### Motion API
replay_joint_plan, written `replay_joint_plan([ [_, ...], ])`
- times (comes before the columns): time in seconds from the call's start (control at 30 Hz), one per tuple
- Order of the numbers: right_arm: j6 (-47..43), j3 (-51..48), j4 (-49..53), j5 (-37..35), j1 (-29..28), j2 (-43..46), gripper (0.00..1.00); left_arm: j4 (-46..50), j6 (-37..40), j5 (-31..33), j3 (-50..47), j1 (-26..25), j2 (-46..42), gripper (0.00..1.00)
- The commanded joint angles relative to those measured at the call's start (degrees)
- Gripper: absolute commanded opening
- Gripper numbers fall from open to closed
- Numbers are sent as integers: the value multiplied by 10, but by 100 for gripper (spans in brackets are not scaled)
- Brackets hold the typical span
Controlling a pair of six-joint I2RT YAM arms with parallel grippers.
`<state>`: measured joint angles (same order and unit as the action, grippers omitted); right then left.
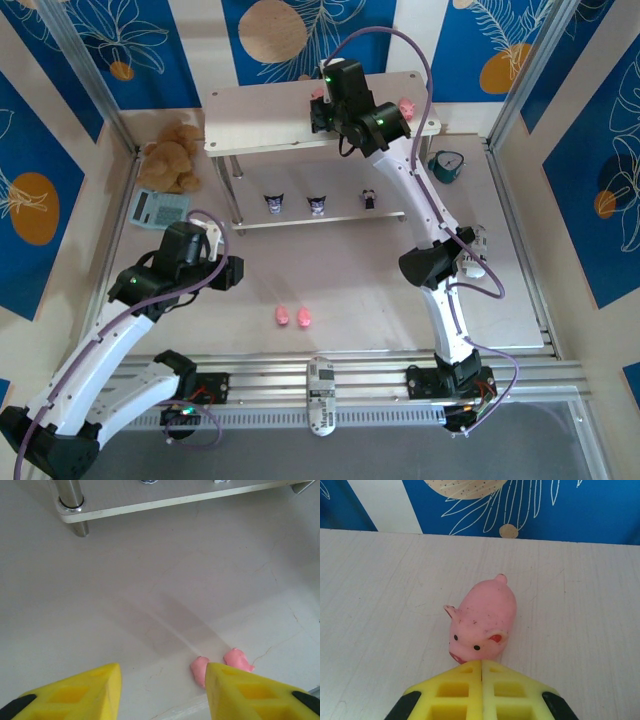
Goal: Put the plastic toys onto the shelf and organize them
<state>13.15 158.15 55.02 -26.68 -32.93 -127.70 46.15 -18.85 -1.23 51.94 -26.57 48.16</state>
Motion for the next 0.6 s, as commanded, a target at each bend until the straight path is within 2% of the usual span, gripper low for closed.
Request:
replay_joint_plan([
  [0.0,-6,17,9,16,-1,32,0,7,14,-4,-2,10,-5,48],
  [0.17,-3,11,14,60,-8,69,1,-7,22,-13,56,10,14,49],
  [0.33,22,-20,-3,125,3,134,23,-31,36,-54,197,8,60,50],
  [0.4,25,-27,-7,129,8,155,38,-44,46,-75,262,7,87,51],
  [0.43,23,-27,-1,128,11,164,42,-51,52,-83,298,6,105,52],
  [0.57,10,-41,28,108,16,199,46,-88,79,-99,420,-1,194,57],
])
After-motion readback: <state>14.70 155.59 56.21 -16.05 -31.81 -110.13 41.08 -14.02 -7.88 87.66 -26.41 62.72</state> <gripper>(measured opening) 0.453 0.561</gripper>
